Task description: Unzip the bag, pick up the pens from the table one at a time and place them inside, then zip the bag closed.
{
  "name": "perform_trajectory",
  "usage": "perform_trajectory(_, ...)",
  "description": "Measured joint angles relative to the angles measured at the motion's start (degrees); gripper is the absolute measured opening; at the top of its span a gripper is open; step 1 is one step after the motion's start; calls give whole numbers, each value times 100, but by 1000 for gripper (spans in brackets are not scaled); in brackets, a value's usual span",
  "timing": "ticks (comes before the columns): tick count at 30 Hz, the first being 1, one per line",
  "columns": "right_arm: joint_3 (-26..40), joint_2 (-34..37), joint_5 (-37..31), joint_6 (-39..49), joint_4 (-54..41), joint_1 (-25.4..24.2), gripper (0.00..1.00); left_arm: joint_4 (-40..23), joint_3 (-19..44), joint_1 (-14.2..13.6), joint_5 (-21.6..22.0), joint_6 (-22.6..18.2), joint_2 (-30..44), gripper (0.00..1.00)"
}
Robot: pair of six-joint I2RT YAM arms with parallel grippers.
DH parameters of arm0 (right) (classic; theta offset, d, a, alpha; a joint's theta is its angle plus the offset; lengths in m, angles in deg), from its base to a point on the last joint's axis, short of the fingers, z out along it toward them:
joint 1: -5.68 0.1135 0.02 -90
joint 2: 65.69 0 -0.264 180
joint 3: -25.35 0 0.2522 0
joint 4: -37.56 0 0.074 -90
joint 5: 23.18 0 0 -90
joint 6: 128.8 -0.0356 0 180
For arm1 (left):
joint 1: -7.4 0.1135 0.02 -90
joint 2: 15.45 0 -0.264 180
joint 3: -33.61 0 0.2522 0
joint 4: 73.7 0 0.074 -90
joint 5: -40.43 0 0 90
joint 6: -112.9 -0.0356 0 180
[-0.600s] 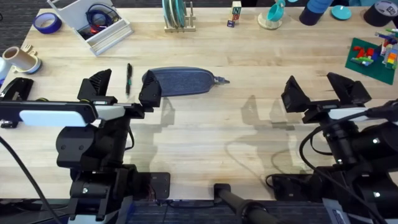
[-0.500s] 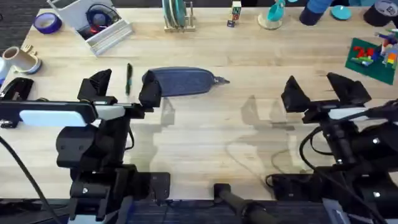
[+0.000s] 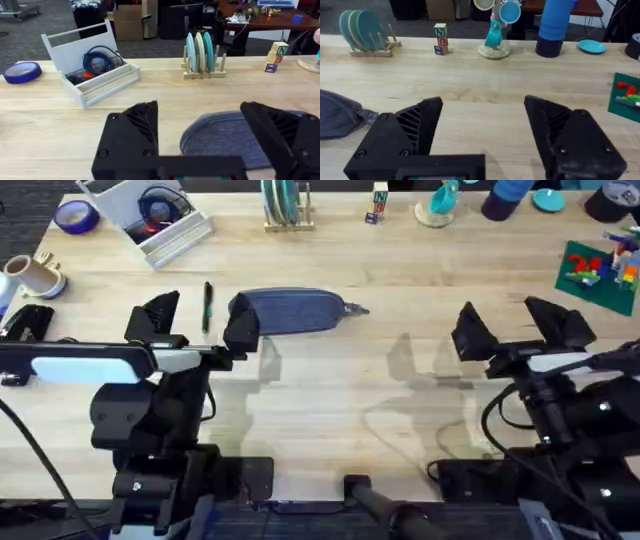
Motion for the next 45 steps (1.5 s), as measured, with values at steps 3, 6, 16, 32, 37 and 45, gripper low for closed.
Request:
perform_trajectory(3, 0, 0, 2, -43, 13, 0, 995, 0, 0, 0, 2, 0, 0, 995)
perform_trajectory(6, 0, 0, 4, -174, 24, 0, 995, 0, 0, 0, 0, 0, 0, 995)
perform_trajectory(16, 351, 7, 31, -392, -283, 0, 996, -520, 547, 0, 2, 28, 0, 993)
perform_trajectory(32, 2766, 1214, 47, -382, -2109, 1, 996, -3076, 3413, 0, 45, 66, 1263, 994)
perform_trajectory(37, 3634, 2030, 48, -361, -2677, 2, 996, -3705, 4242, 0, 45, 68, 2054, 994)
perform_trajectory(45, 4975, 3491, 48, -360, -3883, 0, 996, -4667, 5344, 0, 44, 68, 3186, 993)
